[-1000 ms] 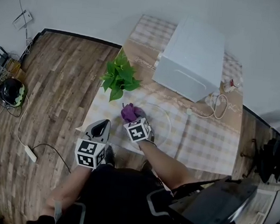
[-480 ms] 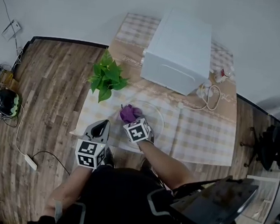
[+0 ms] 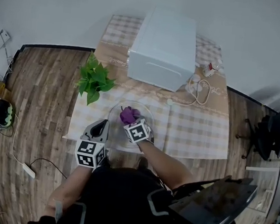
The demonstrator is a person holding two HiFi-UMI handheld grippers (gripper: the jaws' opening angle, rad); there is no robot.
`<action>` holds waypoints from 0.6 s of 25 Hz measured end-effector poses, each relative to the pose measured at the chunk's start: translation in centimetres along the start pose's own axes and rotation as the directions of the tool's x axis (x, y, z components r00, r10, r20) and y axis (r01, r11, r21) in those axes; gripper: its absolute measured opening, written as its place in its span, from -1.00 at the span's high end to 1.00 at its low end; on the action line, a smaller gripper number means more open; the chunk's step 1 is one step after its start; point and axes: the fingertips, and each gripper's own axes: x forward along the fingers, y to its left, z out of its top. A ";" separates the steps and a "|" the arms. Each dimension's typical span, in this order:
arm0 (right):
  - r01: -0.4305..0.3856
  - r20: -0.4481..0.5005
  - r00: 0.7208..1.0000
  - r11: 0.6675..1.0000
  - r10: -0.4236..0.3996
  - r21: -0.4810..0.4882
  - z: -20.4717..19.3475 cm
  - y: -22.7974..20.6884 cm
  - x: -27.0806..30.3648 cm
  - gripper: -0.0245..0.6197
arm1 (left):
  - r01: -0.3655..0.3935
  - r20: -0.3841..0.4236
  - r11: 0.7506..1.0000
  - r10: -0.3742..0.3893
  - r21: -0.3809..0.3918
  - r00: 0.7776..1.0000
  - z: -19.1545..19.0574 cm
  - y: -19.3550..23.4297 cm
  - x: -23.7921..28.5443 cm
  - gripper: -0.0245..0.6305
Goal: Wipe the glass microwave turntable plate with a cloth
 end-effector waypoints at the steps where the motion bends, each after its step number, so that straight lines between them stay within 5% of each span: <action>1: 0.004 -0.002 1.000 1.000 -0.004 0.002 -0.2 -0.3 -0.2 0.37 | 0.005 0.000 1.000 -0.005 0.001 1.000 0.1 -0.2 0.2 0.92; 15: 0.069 -0.036 0.997 0.996 -0.067 0.058 -3.6 -4.7 -2.9 0.37 | 0.084 0.007 0.996 -0.084 0.006 0.996 0.1 -3.3 1.9 0.92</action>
